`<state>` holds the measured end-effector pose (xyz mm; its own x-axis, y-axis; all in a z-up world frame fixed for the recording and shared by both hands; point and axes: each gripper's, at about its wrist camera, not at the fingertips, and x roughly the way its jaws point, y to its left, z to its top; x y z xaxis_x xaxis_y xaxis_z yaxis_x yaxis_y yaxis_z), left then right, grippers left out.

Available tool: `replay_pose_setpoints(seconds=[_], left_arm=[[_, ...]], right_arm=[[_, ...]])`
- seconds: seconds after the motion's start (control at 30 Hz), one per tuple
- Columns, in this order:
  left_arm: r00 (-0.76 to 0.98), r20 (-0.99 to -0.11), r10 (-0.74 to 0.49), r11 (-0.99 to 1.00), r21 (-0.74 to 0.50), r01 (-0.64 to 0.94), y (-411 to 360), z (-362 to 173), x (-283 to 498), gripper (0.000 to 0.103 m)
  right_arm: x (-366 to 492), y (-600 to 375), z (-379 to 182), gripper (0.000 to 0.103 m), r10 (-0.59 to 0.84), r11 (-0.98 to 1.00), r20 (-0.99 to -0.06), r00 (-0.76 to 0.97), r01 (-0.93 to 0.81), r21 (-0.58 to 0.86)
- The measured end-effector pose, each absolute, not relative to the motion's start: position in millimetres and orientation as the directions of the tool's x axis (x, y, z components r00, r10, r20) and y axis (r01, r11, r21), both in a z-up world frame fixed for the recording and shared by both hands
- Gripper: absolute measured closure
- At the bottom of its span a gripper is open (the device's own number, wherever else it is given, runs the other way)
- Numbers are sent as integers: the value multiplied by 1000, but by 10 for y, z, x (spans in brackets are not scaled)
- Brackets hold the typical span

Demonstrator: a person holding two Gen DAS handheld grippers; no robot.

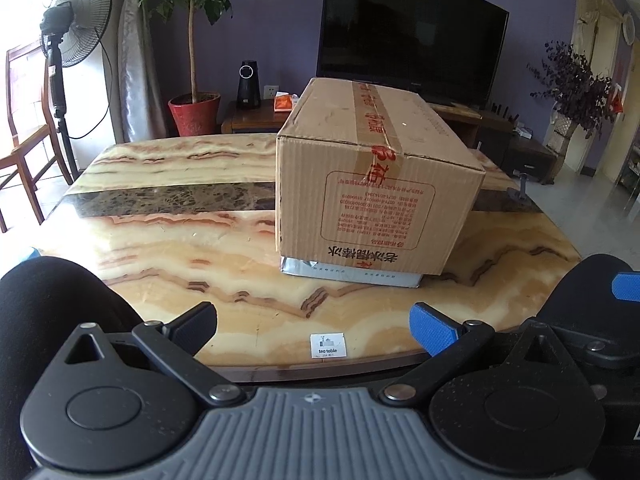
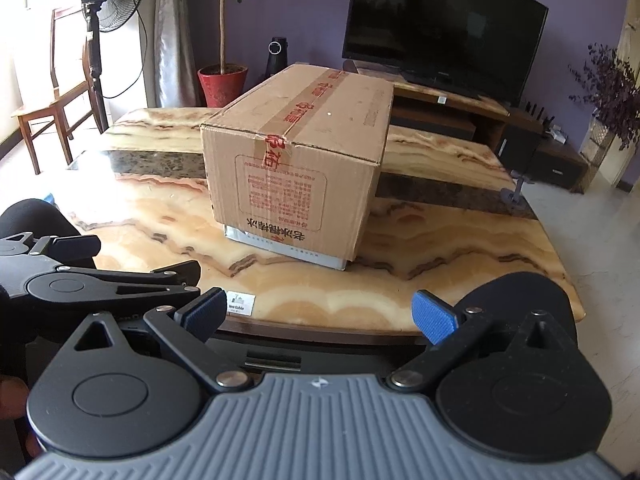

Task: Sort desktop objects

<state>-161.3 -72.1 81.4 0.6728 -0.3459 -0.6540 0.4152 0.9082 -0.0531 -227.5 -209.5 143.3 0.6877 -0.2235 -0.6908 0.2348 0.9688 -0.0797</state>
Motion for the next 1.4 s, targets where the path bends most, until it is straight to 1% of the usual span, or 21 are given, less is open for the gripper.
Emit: replay_pose_setpoints(seconds=[0.1, 0.2, 0.33, 0.4, 0.5, 0.57, 0.63, 0.67, 0.73, 0.9, 1.07, 1.4], left_arm=[[689, -644, -334, 911, -33, 411, -734, 832, -1639, 1], [697, -634, -334, 912, -30, 410, -732, 848, -1658, 1], [732, -599, -325, 918, -16, 396, -720, 868, -1699, 1], [735, -595, -324, 919, -14, 394, -721, 873, -1712, 1], [721, -602, -343, 918, -51, 394, -687, 865, -1699, 1], [730, -572, -374, 914, -95, 393, -617, 871, -1704, 1], [732, -547, -407, 906, -141, 398, -553, 873, -1703, 1], [714, -556, -426, 898, -160, 411, -549, 860, -1681, 1], [705, -571, -420, 898, -148, 415, -585, 832, -1659, 1], [720, -563, -406, 897, -96, 431, -665, 827, -1707, 1], [717, -579, -387, 910, -113, 399, -621, 802, -1657, 1], [712, -585, -388, 902, -82, 424, -670, 781, -1688, 1]], right_arm=[[-2283, -2090, 1431, 3, -227, 967, -690, 688, 242, -78], [-2290, -2095, 1421, 0, -226, 966, -693, 684, 248, -71], [-2285, -2160, 1372, 0, -207, 964, -719, 664, 265, -32], [-2293, -2197, 1347, 0, -195, 962, -728, 658, 274, -11], [-2312, -2221, 1315, 0, -225, 950, -733, 642, 311, -19], [-2325, -2230, 1294, 0, -259, 939, -733, 629, 342, -38], [-2326, -2259, 1261, 0, -262, 934, -740, 619, 355, -33], [-2324, -2279, 1242, 0, -256, 933, -746, 615, 359, -25], [-2322, -2316, 1206, 0, -247, 932, -754, 608, 363, -13], [-2319, -2299, 1131, 0, -243, 937, -769, 592, 348, -28], [-2318, -2252, 1084, 0, -252, 943, -767, 590, 329, -57], [-2295, -2236, 1041, 0, -258, 945, -776, 575, 316, -80]])
